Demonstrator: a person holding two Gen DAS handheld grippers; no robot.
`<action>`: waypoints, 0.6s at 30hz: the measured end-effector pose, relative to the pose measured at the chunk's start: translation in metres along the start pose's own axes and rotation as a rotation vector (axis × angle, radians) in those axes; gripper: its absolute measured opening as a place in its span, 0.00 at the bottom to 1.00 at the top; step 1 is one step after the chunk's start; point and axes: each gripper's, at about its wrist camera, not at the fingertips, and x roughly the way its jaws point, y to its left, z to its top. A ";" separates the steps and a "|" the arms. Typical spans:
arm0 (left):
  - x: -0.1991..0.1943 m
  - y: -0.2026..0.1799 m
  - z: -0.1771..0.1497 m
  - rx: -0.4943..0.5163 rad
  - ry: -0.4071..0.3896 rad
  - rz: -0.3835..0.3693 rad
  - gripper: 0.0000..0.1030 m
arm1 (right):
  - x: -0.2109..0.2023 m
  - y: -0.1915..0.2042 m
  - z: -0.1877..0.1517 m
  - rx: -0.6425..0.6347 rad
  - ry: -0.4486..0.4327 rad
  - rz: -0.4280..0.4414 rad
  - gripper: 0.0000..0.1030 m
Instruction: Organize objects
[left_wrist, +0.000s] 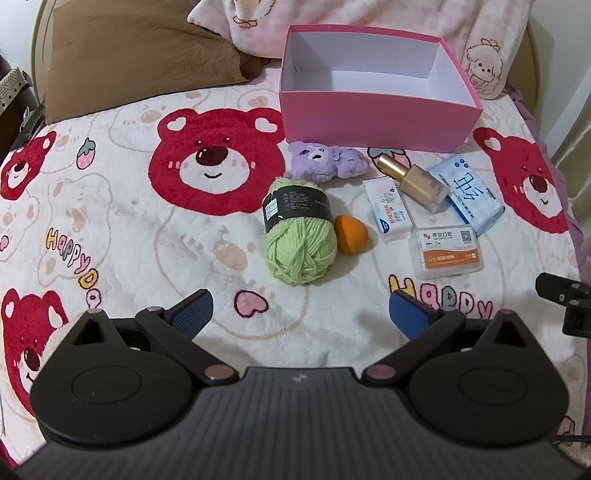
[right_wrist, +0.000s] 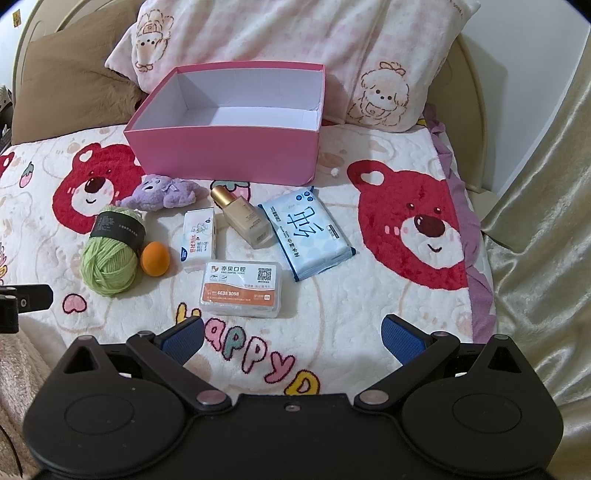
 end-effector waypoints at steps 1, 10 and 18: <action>0.000 0.000 0.000 -0.001 0.000 0.000 1.00 | 0.000 0.000 0.000 0.000 0.000 0.000 1.00; 0.000 -0.001 0.000 0.003 0.000 0.000 1.00 | 0.000 0.001 -0.001 0.000 0.001 -0.001 1.00; 0.000 -0.001 0.000 0.002 0.000 0.001 1.00 | 0.001 0.001 -0.002 -0.002 0.002 -0.001 1.00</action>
